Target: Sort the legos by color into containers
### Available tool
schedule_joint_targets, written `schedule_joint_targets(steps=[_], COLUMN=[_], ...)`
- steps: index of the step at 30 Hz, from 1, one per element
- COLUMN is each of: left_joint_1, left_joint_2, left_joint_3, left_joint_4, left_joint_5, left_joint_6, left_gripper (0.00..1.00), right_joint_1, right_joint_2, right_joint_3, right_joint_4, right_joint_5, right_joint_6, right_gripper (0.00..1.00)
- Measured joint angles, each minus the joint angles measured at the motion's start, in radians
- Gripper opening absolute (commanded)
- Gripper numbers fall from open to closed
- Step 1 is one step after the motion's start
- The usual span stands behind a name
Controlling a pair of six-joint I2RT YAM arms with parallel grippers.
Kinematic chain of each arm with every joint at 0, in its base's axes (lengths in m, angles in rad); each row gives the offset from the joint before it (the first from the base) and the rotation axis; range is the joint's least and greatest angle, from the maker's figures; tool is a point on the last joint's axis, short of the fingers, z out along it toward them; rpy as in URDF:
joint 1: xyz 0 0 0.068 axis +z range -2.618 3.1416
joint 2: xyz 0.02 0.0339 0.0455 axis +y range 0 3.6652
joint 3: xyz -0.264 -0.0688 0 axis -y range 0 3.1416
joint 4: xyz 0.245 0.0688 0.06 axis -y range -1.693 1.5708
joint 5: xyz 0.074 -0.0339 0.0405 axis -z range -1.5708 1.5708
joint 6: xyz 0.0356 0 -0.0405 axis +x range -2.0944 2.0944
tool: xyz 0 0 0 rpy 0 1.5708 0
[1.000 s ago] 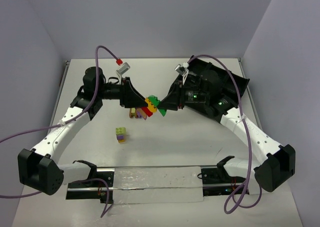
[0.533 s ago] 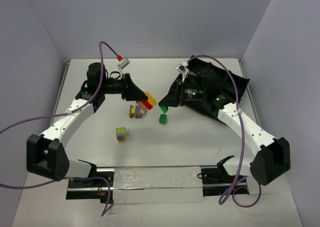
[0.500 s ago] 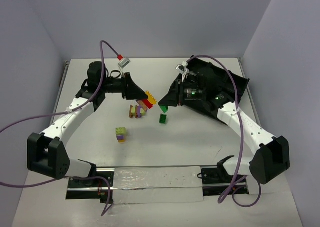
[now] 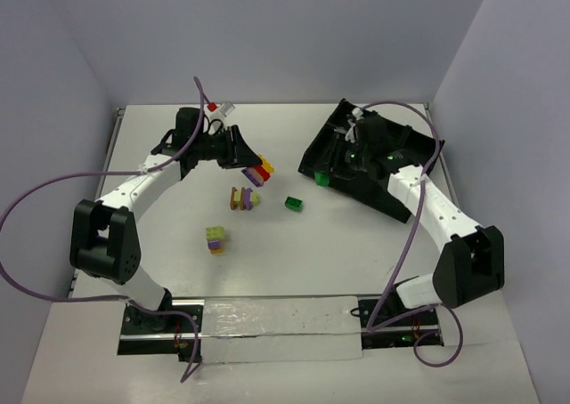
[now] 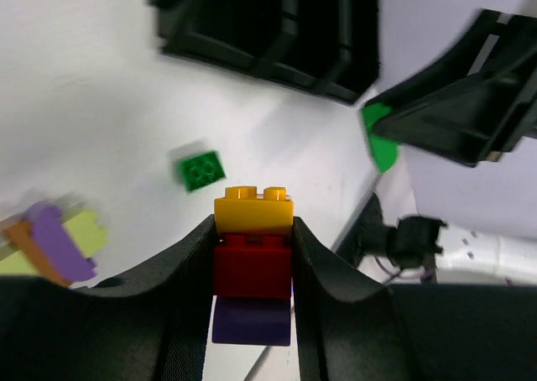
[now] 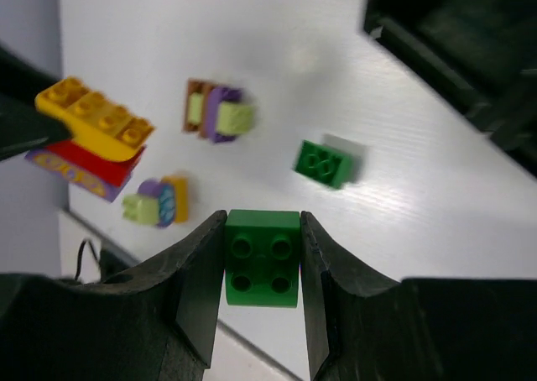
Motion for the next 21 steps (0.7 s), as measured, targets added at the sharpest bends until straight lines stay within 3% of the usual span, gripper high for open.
schedule_joint_targets(steps=[12, 21], left_joint_1=[0.0, 0.0], left_joint_2=[0.013, 0.053], left_joint_3=[0.161, 0.207], left_joint_4=[-0.141, -0.197], left_joint_5=[-0.239, -0.293], left_joint_6=[-0.004, -0.003], left_gripper=[0.0, 0.0], right_joint_1=[-0.16, -0.161], right_joint_2=[0.017, 0.323], right_joint_3=[0.222, 0.572], right_joint_4=[-0.181, -0.214], right_joint_5=[0.411, 0.596], right_joint_6=[0.0, 0.0], right_gripper=[0.0, 0.0])
